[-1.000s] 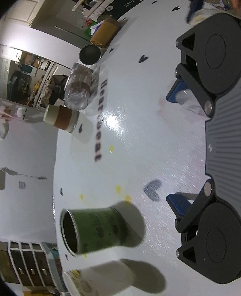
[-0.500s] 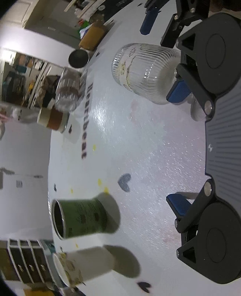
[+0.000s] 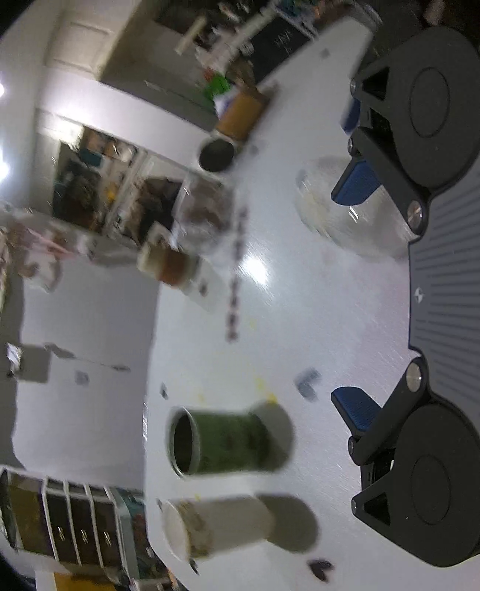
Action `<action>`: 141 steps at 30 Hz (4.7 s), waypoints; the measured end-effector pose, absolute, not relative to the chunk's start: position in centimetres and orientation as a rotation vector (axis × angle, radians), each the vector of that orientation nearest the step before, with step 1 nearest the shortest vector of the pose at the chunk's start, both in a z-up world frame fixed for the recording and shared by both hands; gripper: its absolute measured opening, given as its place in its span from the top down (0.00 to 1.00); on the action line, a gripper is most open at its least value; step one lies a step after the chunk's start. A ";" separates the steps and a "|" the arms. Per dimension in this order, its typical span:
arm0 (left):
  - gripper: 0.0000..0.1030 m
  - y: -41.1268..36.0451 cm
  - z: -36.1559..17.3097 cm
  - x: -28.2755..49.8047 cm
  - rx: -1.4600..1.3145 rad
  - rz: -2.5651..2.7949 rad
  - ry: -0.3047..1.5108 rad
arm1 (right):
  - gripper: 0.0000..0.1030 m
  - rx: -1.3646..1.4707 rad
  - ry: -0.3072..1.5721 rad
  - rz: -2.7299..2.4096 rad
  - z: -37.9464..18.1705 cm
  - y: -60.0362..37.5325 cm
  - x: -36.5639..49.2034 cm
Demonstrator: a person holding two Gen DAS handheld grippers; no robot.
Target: Flip cup upright
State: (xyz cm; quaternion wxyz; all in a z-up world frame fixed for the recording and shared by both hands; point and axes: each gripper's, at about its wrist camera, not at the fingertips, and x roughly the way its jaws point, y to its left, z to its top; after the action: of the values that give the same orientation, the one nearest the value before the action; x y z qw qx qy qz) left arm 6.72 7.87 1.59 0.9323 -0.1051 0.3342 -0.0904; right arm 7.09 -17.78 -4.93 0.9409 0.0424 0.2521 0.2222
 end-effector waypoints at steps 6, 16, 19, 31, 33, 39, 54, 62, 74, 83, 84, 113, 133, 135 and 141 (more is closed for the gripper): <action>0.08 3.7 2.8 10.1 -0.097 -0.352 0.731 | 0.17 0.158 0.535 0.453 -5.2 -18.0 7.3; 0.14 -0.6 0.1 15.3 0.063 -0.382 0.940 | 0.18 0.219 0.558 0.421 -5.9 -18.8 8.5; 0.14 -0.9 -0.4 16.1 0.065 -0.381 0.985 | 0.17 0.202 0.565 0.403 -6.4 -18.7 8.8; 0.28 -1.4 -1.3 15.7 0.003 -0.388 1.015 | 0.18 0.173 0.535 0.412 -6.8 -19.2 7.4; 0.28 -1.0 -1.0 15.5 -0.021 -0.377 1.011 | 0.18 0.176 0.536 0.410 -6.7 -19.3 7.4; 0.28 1.2 0.3 14.7 -0.069 -0.336 0.925 | 0.18 0.182 0.536 0.405 -6.5 -19.5 7.1; 0.28 6.7 3.7 15.5 -0.105 -0.121 0.623 | 0.17 0.136 0.455 0.458 -3.9 -17.7 5.3; 0.28 7.4 3.3 20.0 -0.078 -0.002 0.556 | 0.17 0.123 0.456 0.485 -3.6 -16.4 5.4; 0.28 9.0 3.1 23.7 -0.073 0.106 0.527 | 0.17 0.105 0.471 0.517 -4.3 -15.3 5.4; 0.24 8.6 3.4 22.8 -0.050 0.093 0.482 | 0.17 0.118 0.469 0.534 -4.2 -15.1 5.4; 0.21 8.8 3.6 22.6 -0.061 0.093 0.475 | 0.17 0.118 0.462 0.538 -4.2 -15.1 5.3; 0.00 8.6 4.7 -1.5 -0.025 0.107 0.298 | 0.05 0.091 0.301 0.533 1.0 -14.2 3.8; 0.00 8.9 3.2 -5.6 -0.075 0.184 0.298 | 0.00 -0.017 0.229 0.455 1.5 -13.9 0.9; 0.00 8.9 3.1 -5.7 -0.075 0.187 0.300 | 0.00 -0.017 0.231 0.453 1.5 -13.9 0.7; 0.00 8.8 3.1 -5.7 -0.073 0.192 0.302 | 0.00 -0.022 0.251 0.452 1.4 -13.7 0.6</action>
State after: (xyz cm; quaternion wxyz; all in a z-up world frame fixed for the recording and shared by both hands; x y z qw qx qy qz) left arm -5.69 8.77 3.11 0.9834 -0.0361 0.1499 0.0953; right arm 0.60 -13.73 1.35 0.9667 -0.0110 0.1242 0.2234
